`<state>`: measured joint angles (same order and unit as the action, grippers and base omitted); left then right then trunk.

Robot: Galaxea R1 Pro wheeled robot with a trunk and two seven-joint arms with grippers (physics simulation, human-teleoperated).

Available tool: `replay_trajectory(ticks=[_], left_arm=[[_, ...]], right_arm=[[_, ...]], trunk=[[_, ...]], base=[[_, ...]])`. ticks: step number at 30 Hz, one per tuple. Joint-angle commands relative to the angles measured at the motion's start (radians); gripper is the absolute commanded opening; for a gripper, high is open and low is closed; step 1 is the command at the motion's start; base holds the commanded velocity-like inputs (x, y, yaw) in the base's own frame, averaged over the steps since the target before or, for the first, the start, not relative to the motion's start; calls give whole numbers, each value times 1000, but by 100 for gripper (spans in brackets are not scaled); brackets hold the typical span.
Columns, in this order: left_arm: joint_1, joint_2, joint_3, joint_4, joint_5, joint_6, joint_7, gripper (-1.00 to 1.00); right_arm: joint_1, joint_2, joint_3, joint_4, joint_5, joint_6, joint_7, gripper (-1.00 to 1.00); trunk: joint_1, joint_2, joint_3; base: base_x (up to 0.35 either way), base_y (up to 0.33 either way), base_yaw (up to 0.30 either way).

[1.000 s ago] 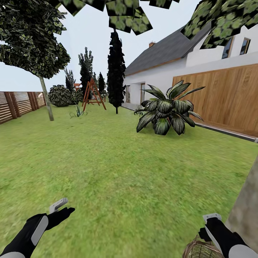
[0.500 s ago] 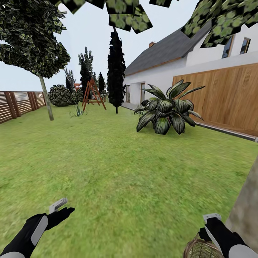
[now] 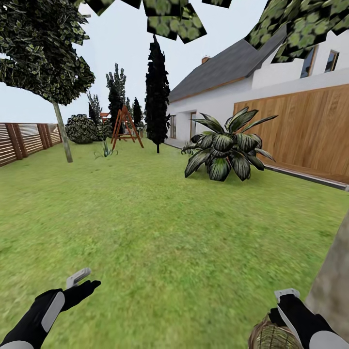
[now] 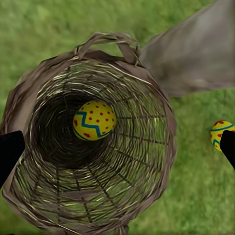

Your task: Take the three Easter eggs out of the wicker basket on the lawn in the garden, then place them on the lawn next to a single tree (choose any tree) so that all three eggs are next to the same tree and none are left in the basket.

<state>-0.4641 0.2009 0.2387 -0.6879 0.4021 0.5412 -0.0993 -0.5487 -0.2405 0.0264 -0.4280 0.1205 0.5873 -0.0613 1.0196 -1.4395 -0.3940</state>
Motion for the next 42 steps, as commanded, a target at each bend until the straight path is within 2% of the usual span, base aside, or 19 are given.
replay_trajectory(ticks=[1, 42], left_arm=[[-1, -1, 2, -1, 1, 6, -4, 100], [-1, -3, -1, -1, 0, 6, -3, 100]], right_arm=[[0, 0, 3, -2, 8, 6, 1, 100], [0, -2, 1, -2, 8, 6, -1, 100]], trunk=[[4, -8, -4], [161, -295, -133]], base=[[0, 0, 0], [0, 0, 0]])
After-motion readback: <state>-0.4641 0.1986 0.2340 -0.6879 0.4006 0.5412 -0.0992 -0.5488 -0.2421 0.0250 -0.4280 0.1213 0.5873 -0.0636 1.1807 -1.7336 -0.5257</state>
